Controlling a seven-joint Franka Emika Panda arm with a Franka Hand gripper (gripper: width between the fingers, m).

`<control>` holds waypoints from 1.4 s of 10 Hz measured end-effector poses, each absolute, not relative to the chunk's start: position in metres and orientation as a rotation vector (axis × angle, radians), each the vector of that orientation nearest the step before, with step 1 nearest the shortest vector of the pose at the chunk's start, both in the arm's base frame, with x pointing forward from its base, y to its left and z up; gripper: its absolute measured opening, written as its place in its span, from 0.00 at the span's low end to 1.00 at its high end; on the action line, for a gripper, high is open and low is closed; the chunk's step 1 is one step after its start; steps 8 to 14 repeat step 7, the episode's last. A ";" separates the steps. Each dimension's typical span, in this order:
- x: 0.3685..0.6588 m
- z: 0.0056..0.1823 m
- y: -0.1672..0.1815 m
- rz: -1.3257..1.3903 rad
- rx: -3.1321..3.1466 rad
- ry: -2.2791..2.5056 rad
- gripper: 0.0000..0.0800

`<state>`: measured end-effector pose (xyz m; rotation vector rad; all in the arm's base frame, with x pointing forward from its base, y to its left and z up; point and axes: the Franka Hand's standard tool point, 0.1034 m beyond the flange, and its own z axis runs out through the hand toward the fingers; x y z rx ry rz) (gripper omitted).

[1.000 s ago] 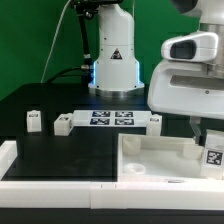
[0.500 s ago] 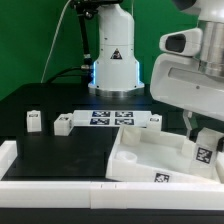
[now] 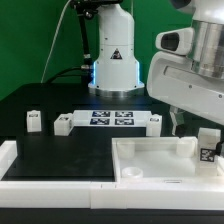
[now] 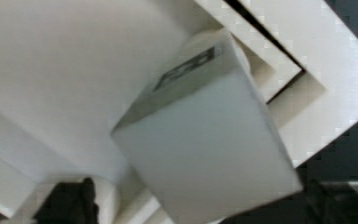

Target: Assemble one leg

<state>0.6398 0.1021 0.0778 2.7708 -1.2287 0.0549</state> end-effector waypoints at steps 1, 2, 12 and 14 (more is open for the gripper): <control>0.640 0.078 0.102 0.055 2.771 -1.229 0.78; 0.640 0.078 0.102 0.056 2.771 -1.229 0.80; 0.640 0.077 0.102 0.055 2.771 -1.229 0.81; 0.640 0.077 0.102 0.055 2.771 -1.229 0.81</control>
Offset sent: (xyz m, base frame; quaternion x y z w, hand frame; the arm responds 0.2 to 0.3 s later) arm 0.0000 0.0000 0.0000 0.0000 0.0000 0.0000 1.0000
